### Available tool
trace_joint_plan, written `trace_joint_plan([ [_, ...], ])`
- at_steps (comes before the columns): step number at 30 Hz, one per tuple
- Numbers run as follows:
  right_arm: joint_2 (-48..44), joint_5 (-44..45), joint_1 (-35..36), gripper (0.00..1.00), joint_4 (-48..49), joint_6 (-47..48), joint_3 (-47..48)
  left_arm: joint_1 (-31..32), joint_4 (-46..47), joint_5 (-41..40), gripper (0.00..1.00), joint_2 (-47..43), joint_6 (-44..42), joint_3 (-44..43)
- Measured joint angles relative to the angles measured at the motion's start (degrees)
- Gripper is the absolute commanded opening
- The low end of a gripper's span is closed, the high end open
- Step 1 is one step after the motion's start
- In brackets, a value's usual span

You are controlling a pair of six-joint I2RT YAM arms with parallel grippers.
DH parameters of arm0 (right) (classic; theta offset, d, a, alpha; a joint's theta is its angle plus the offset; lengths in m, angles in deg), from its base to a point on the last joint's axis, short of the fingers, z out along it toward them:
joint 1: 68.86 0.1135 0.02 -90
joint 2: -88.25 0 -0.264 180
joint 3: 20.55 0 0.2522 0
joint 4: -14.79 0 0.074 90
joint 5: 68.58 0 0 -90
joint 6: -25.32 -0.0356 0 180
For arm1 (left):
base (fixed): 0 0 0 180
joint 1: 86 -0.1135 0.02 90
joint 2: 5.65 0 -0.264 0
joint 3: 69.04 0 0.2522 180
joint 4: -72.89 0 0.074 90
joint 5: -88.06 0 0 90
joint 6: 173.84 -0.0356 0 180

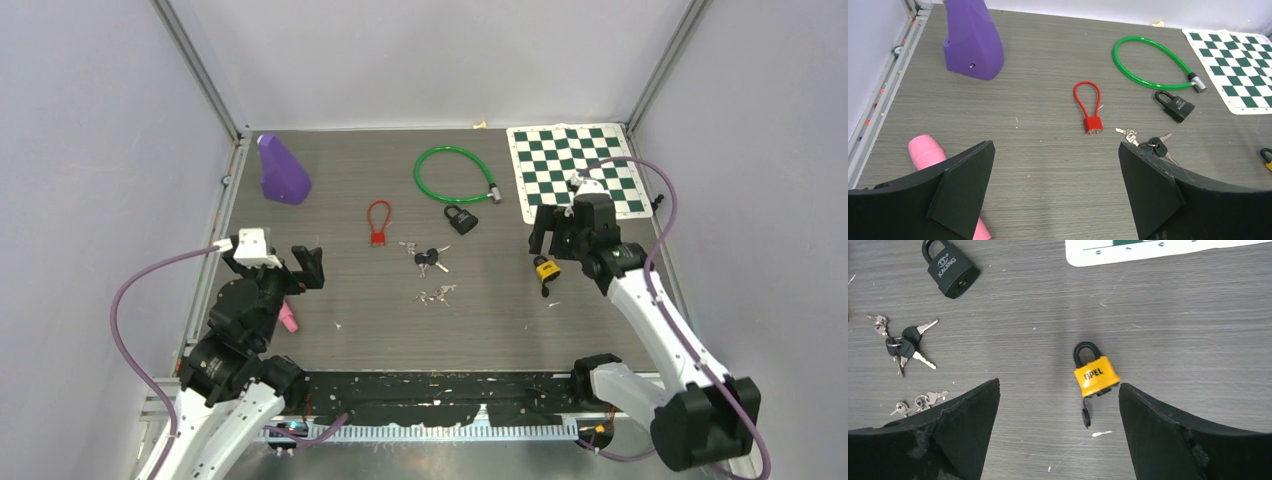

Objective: Unlock with the key

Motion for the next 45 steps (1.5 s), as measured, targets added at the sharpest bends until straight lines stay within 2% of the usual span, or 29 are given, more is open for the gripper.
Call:
trace_joint_plan([
  [4,7.9,-3.6,0.0,0.95,-0.2,0.2,3.3,0.0,0.0,0.0,1.0,1.0,0.0,0.0],
  [11,16.3,-5.9,0.0,0.95,-0.3,0.7,4.0,0.0,0.0,0.0,1.0,1.1,-0.1,0.0],
  [31,30.2,-0.7,-1.9,0.95,-0.7,4.3,6.4,0.0,0.0,0.0,1.0,1.3,-0.5,0.0],
  [35,32.3,-0.4,-2.4,0.99,-0.9,4.9,6.5,0.0,0.0,0.0,1.0,1.4,-0.6,0.0],
  [42,35.1,-2.6,-2.5,0.83,-2.1,5.6,6.6,0.1,0.0,0.0,1.0,1.3,-1.1,0.0],
  [45,35.1,-3.5,-2.4,0.68,-2.5,5.9,6.6,0.3,0.0,0.0,1.0,1.3,-1.3,0.0],
])
